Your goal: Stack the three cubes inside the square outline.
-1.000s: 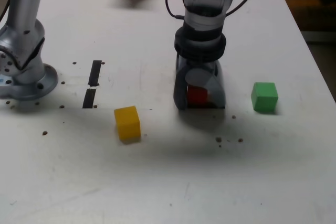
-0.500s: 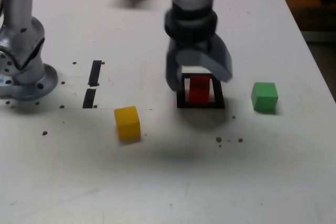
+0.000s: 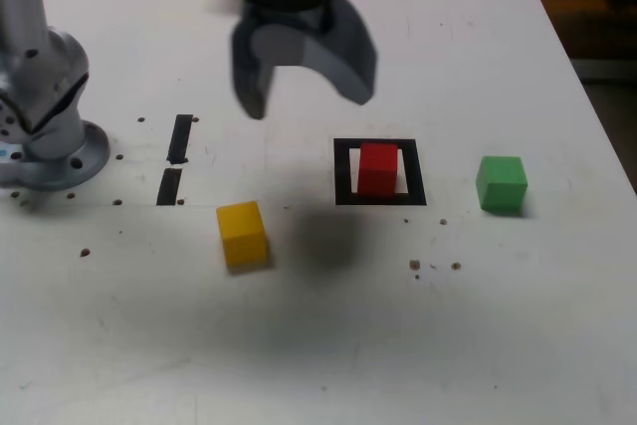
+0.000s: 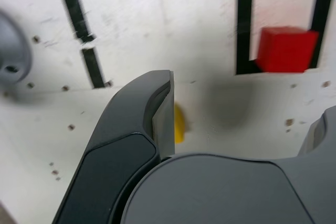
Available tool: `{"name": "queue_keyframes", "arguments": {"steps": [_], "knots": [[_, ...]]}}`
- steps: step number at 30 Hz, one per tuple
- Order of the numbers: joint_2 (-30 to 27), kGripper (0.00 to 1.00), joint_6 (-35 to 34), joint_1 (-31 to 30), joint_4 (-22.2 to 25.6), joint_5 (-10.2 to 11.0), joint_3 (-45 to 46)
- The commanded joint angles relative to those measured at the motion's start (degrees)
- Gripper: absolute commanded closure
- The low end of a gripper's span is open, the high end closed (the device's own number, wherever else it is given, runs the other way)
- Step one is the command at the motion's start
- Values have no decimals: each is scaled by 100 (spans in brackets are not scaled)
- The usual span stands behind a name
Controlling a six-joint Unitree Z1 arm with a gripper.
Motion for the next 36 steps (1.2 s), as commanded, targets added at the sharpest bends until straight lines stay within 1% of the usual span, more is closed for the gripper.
{"name": "queue_keyframes", "arguments": {"steps": [1, 5, 10, 13, 16, 18, 21, 24, 29, 33, 36], "knots": [[-90, 5, -204, -139, 59, -127, 108], [-141, 5, -645, -385, 37, -408, 345], [-133, 5, -1099, -630, -58, -691, 558], [-125, 5, -1299, -689, -167, -953, 781], [-113, 5, -1460, -705, -489, -1301, 1144], [-102, 5, -1531, -707, -836, -1515, 1423], [-89, 4, -1597, -707, -1423, -1708, 1811], [-88, 4, -1607, -707, -2051, -1748, 2181], [-89, 4, -1607, -707, -2905, -1681, 2750], [-70, 4, -1607, -707, -3395, -1652, 3133], [-57, 5, -1607, -707, -3633, -1635, 3341]]}}
